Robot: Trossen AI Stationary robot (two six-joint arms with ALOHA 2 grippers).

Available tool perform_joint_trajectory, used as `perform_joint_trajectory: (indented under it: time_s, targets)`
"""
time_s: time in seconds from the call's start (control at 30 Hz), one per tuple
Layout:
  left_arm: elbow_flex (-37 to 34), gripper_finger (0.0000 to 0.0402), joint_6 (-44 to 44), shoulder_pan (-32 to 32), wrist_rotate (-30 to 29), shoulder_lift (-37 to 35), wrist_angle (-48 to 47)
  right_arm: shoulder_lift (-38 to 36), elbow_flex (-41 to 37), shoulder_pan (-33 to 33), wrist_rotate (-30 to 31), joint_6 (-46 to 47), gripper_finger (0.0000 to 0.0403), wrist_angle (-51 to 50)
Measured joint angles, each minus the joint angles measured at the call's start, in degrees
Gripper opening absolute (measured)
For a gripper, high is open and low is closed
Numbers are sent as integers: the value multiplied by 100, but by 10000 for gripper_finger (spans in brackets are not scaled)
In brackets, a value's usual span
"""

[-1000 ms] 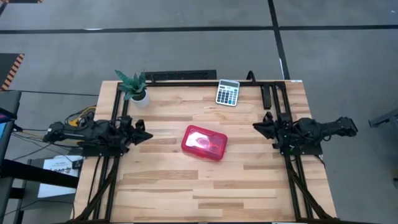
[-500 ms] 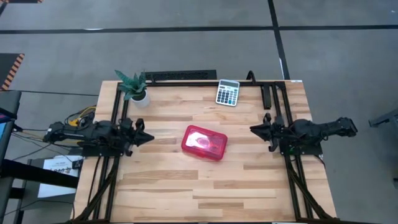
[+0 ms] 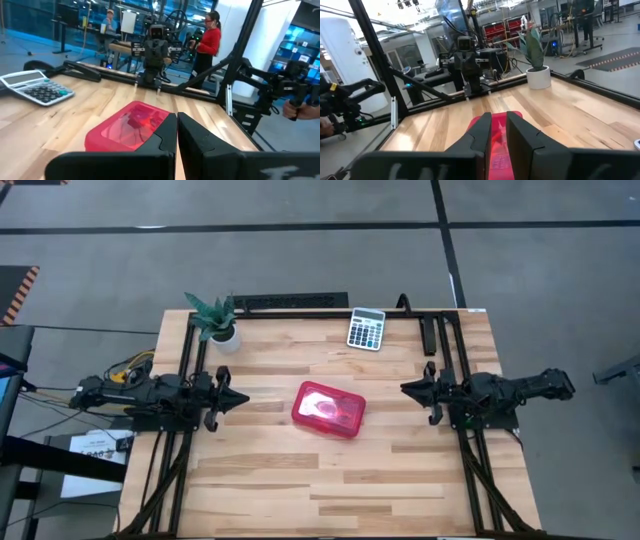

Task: Pack school essentials
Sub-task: Return to Home Position

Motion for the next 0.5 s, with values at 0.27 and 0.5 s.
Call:
perform_joint_trajectory:
  time_s: [0.27, 0.5]
  targets:
    - [-4, 0, 106, 0, 11, 0, -2, 8, -4, 2, 19, 18, 69, -26]
    - [-6, 0, 79, 0, 11, 0, 0, 8, -4, 2, 23, 20, 69, -28]
